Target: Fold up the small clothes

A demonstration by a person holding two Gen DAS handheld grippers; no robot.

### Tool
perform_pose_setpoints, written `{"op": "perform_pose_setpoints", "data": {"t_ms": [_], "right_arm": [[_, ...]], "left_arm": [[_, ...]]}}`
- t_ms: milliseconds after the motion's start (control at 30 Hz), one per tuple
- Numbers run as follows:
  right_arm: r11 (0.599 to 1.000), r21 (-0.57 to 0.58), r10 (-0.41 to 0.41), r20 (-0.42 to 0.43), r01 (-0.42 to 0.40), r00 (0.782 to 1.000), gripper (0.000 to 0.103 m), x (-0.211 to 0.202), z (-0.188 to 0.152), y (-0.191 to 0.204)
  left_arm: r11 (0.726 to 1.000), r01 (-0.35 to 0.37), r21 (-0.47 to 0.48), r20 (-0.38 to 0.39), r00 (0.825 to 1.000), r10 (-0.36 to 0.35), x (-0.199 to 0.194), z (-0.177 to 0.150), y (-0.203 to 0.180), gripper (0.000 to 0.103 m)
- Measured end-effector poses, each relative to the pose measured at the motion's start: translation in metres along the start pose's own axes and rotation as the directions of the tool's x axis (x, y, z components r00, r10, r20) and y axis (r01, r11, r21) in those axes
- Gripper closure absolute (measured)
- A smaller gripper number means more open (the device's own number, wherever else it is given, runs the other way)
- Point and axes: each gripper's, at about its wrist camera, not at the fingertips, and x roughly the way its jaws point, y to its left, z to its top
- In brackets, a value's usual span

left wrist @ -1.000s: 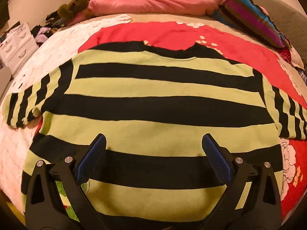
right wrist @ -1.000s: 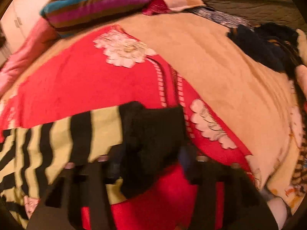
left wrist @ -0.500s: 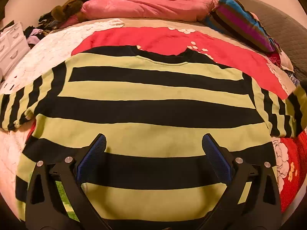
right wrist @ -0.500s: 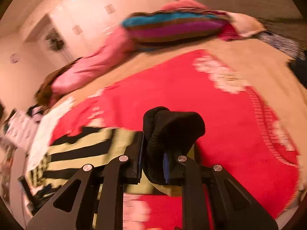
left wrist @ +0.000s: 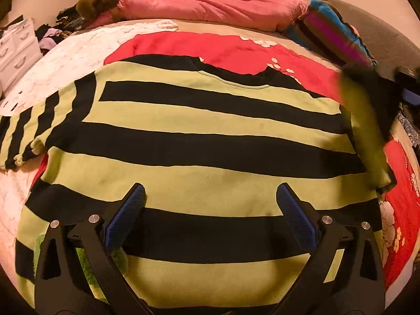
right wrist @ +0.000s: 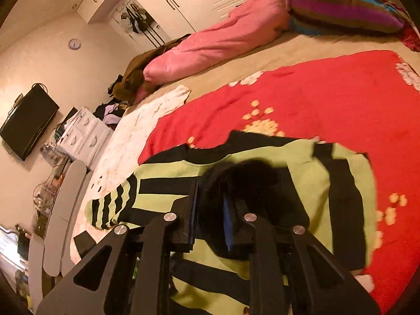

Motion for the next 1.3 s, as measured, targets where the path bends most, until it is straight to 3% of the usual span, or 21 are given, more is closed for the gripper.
{"op": "perform_pose_setpoints", "data": {"t_ms": [33,100,200,267,367,500,567,600,633,667,733,800,867,900,967,1067,1200,1300], "right_arm": [[1.000,0.003,0.018,-0.008,-0.018,1.000,0.068,0.003,0.000,0.003],[0.999,0.004,0.036,0.011,-0.036,0.999,0.057,-0.002,-0.002,0.005],[1.000,-0.017,0.015,0.036,-0.014,0.999,0.054,-0.012,-0.002,0.003],[0.999,-0.025,-0.047,0.040,0.049,0.998,0.050,-0.018,-0.003,-0.006],[0.990,-0.032,-0.139,0.040,0.141,0.989,0.049,-0.025,-0.012,-0.026],[0.975,-0.017,-0.219,0.024,0.220,0.975,0.047,-0.031,-0.030,-0.052],[0.970,0.010,-0.245,0.019,0.244,0.969,0.043,-0.036,-0.039,-0.067],[0.969,0.017,-0.248,0.014,0.248,0.969,0.041,-0.037,-0.042,-0.073],[0.967,0.025,-0.255,0.010,0.254,0.967,0.041,-0.038,-0.044,-0.078],[0.963,0.036,-0.266,0.005,0.265,0.964,0.041,-0.039,-0.045,-0.083],[0.961,0.059,-0.270,0.002,0.269,0.963,0.041,-0.041,-0.046,-0.089],[0.959,0.080,-0.271,0.002,0.270,0.962,0.040,-0.043,-0.048,-0.094],[0.959,0.079,-0.273,-0.005,0.272,0.962,0.040,-0.043,-0.049,-0.095],[0.958,0.073,-0.277,-0.006,0.277,0.961,0.040,-0.042,-0.049,-0.093],[0.959,0.059,-0.277,-0.012,0.277,0.961,0.040,-0.041,-0.050,-0.091],[0.960,0.038,-0.276,-0.016,0.276,0.961,0.040,-0.034,-0.052,-0.083],[0.967,0.024,-0.253,-0.032,0.253,0.967,0.040,-0.019,-0.052,-0.069],[0.971,-0.019,-0.237,-0.048,0.237,0.970,0.040,-0.005,-0.052,-0.052]], "left_arm": [[1.000,0.008,-0.002,0.001,1.000,-0.008,0.000,0.000,0.000,0.009],[0.999,0.032,-0.010,0.007,0.999,-0.032,-0.002,0.001,0.001,0.009],[0.996,0.083,-0.020,0.017,0.996,-0.083,-0.005,0.002,0.000,0.009],[0.990,0.139,-0.022,0.027,0.990,-0.139,-0.008,0.003,-0.003,0.009],[0.970,0.243,-0.013,0.030,0.970,-0.242,-0.011,0.004,-0.013,0.009],[0.950,0.310,-0.019,-0.011,0.950,-0.311,-0.002,0.006,-0.027,0.009],[0.925,0.370,-0.088,-0.055,0.925,-0.375,0.009,0.009,-0.030,0.009],[0.888,0.433,-0.156,-0.061,0.893,-0.446,0.016,0.014,-0.029,0.009],[0.863,0.464,-0.200,-0.059,0.873,-0.484,0.021,0.017,-0.030,0.009],[0.855,0.468,-0.223,-0.064,0.869,-0.491,0.026,0.020,-0.033,0.009],[0.888,0.400,-0.225,-0.111,0.895,-0.431,0.040,0.027,-0.045,0.009],[0.901,0.349,-0.259,-0.140,0.909,-0.392,0.053,0.032,-0.052,0.022],[0.887,0.346,-0.306,-0.131,0.907,-0.399,0.061,0.032,-0.050,0.086],[0.886,0.353,-0.301,-0.114,0.909,-0.401,0.063,0.033,-0.049,0.085],[0.909,0.345,-0.232,-0.087,0.924,-0.373,0.055,0.034,-0.049,0.086],[0.936,0.334,-0.112,0.066,0.942,-0.328,0.021,0.047,-0.039,0.087],[0.961,0.275,-0.034,0.230,0.938,-0.260,-0.026,0.066,-0.020,0.087],[0.977,0.213,-0.001,0.281,0.938,-0.204,-0.038,0.070,-0.006,0.086]]}}
